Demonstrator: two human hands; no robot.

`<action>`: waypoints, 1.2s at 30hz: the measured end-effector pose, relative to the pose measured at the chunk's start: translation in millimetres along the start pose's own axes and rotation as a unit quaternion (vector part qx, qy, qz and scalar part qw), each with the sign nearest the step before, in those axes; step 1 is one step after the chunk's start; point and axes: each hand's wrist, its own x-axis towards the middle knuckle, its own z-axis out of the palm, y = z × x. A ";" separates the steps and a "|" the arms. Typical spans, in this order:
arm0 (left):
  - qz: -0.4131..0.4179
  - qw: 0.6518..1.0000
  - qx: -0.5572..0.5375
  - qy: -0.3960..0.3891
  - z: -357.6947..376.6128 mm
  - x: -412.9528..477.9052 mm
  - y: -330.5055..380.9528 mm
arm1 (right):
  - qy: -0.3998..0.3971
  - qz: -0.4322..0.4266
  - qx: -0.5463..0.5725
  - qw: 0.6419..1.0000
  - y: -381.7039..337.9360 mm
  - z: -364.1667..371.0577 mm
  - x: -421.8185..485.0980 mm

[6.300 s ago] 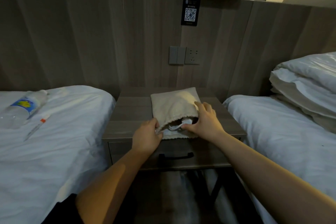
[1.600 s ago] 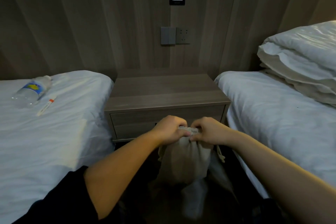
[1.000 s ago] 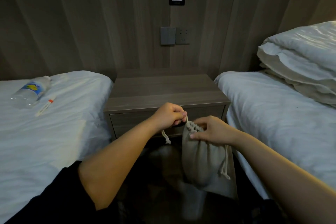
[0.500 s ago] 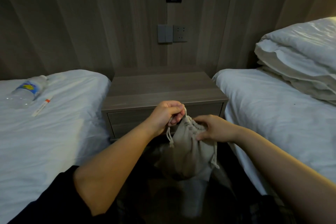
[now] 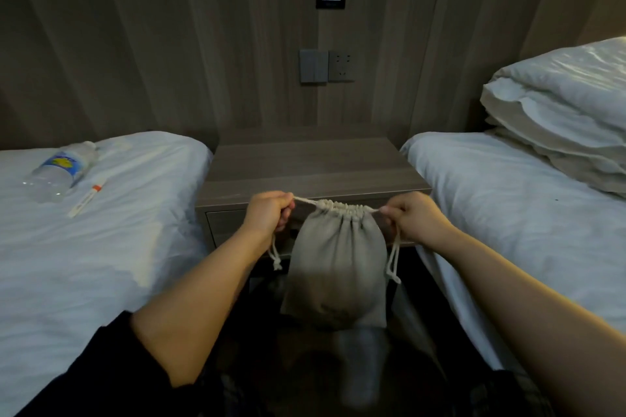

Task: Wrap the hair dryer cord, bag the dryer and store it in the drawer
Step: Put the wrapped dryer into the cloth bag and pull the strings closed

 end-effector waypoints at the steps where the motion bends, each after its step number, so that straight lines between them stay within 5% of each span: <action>1: -0.011 1.000 -0.008 0.021 -4.7 2.4 -8.0 | 0.038 0.010 0.002 0.999 1.4 -2.9 2.1; 4: -0.041 0.998 -0.014 0.035 -7.7 6.4 -19.2 | 0.089 0.028 0.001 0.996 2.2 -9.1 4.6; 7: -0.064 0.998 0.017 0.018 -0.3 5.8 -19.9 | 0.053 0.011 0.099 0.994 -5.3 -8.5 6.5; 10: -0.025 0.979 0.203 0.003 6.7 1.3 -23.4 | -0.024 -0.032 0.149 0.988 -15.9 -8.0 5.0; 14: 0.090 0.912 0.401 0.022 16.5 -9.8 -22.9 | -0.061 -0.056 0.169 0.982 -25.9 -4.1 2.6; 19: 0.153 0.908 0.334 -0.200 45.3 -28.3 -21.0 | -0.073 -0.075 0.178 0.979 -35.0 -10.3 6.4; 24: 0.092 0.938 0.269 -0.196 58.6 -28.8 -17.4 | -0.049 -0.046 0.198 0.978 -36.7 -14.9 8.2; 31: 0.105 0.957 0.196 -0.188 62.1 -28.9 22.7 | 0.107 0.068 0.196 0.972 -6.0 -12.8 28.4; 36: 0.096 0.976 0.113 -0.160 63.9 -25.9 34.5 | 0.008 0.052 0.212 0.976 1.6 6.1 20.6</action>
